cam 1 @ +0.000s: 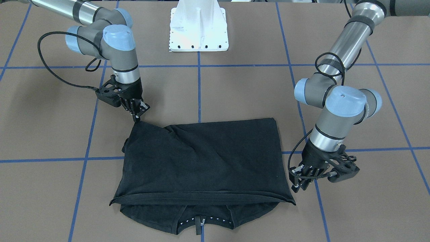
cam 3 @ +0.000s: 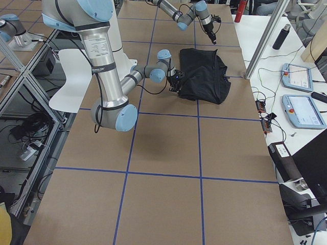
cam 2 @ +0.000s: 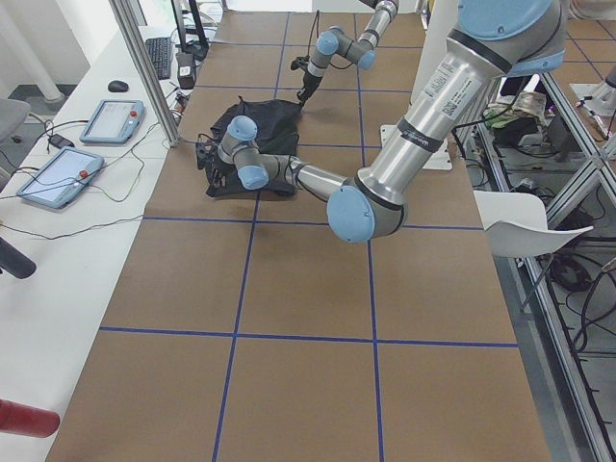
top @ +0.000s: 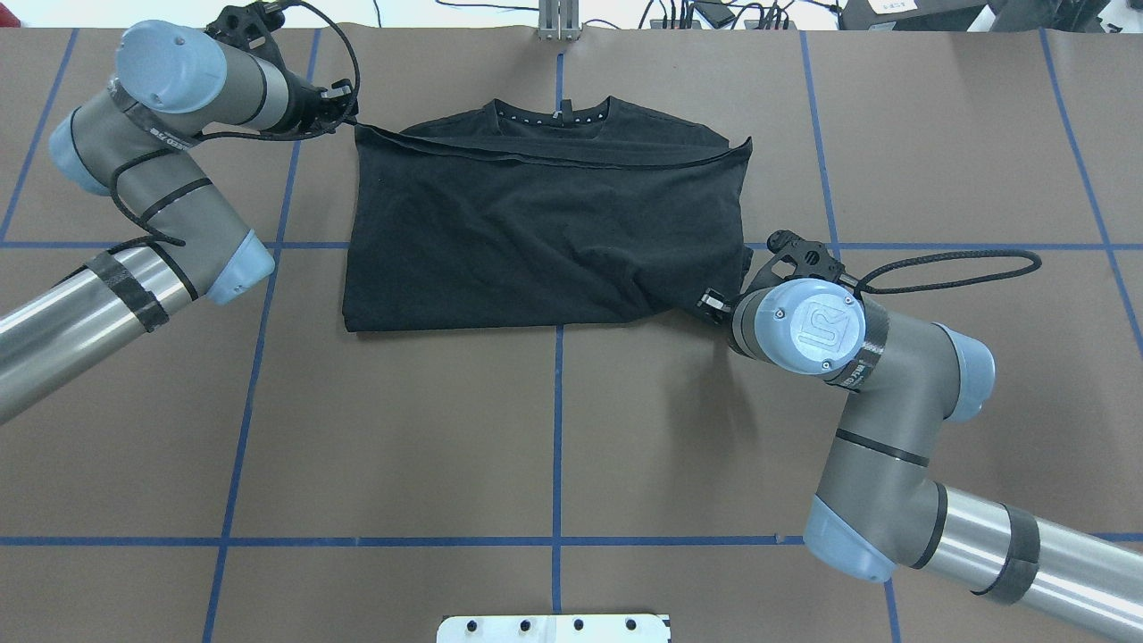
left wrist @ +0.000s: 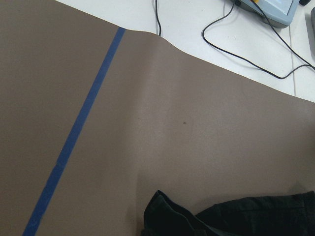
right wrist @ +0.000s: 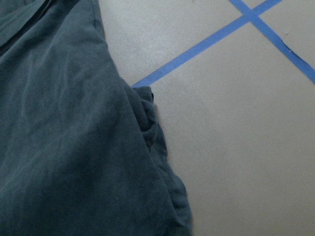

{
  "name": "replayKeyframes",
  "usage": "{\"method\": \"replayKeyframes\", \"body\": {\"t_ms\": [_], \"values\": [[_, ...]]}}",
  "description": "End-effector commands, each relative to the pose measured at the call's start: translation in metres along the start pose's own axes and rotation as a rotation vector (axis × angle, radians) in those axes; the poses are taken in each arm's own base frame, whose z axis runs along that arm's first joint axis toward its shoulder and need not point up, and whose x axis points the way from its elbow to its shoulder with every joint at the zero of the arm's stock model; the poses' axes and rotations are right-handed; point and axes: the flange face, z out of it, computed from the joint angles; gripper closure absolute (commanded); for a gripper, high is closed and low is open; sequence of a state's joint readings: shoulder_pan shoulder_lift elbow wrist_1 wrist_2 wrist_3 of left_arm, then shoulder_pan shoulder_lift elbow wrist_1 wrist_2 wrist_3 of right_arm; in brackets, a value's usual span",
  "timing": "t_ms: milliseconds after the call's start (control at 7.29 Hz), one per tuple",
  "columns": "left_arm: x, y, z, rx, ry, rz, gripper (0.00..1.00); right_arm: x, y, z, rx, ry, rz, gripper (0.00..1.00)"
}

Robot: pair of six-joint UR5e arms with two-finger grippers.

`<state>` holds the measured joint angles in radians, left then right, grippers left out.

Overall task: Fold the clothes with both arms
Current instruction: 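Lower the right gripper and grasp the folded shirt's side edge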

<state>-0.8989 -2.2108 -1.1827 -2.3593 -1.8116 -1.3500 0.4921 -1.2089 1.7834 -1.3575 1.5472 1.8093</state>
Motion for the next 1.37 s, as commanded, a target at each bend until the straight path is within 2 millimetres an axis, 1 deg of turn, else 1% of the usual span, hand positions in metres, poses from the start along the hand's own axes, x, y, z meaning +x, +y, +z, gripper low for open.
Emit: {"method": "replayKeyframes", "body": {"t_ms": [0, 137, 274, 411, 548, 685, 823, 960, 1097, 1234], "values": [[0.001, 0.0, 0.0, 0.0, 0.0, 0.0, 0.6, 0.017, -0.006, -0.018, -0.01, -0.012, -0.003, 1.0], [0.0, 0.0, 0.0, 0.0, -0.002, 0.0, 0.6, 0.026, -0.003, -0.019, -0.023, -0.005, -0.003, 1.0], [0.0, 0.0, 0.0, 0.001, -0.002, 0.0, 0.6, 0.023, -0.002, -0.014, -0.013, -0.001, -0.003, 1.0], [0.0, -0.001, -0.001, 0.004, -0.001, -0.004, 0.6, 0.023, -0.01, -0.013, -0.001, 0.0, 0.003, 0.64], [0.0, 0.0, 0.0, 0.003, -0.002, -0.005, 0.6, 0.018, -0.015, -0.016, 0.005, -0.008, 0.01, 0.48], [-0.001, -0.001, 0.0, 0.006, -0.003, -0.005, 0.6, 0.01, -0.015, -0.009, 0.027, -0.032, 0.009, 0.47], [-0.001, -0.001, 0.0, 0.009, -0.004, -0.005, 0.6, 0.013, -0.017, 0.017, 0.042, -0.086, 0.017, 0.47], [-0.001, -0.001, 0.0, 0.009, -0.004, -0.006, 0.6, 0.013, -0.018, 0.027, 0.035, -0.135, 0.022, 0.41], [0.0, -0.002, -0.001, 0.01, -0.004, -0.009, 0.6, 0.015, -0.022, 0.018, 0.036, -0.146, 0.027, 0.41], [-0.001, -0.001, 0.0, 0.014, -0.006, -0.008, 0.6, 0.015, -0.022, 0.015, 0.035, -0.153, 0.036, 0.42]]}}
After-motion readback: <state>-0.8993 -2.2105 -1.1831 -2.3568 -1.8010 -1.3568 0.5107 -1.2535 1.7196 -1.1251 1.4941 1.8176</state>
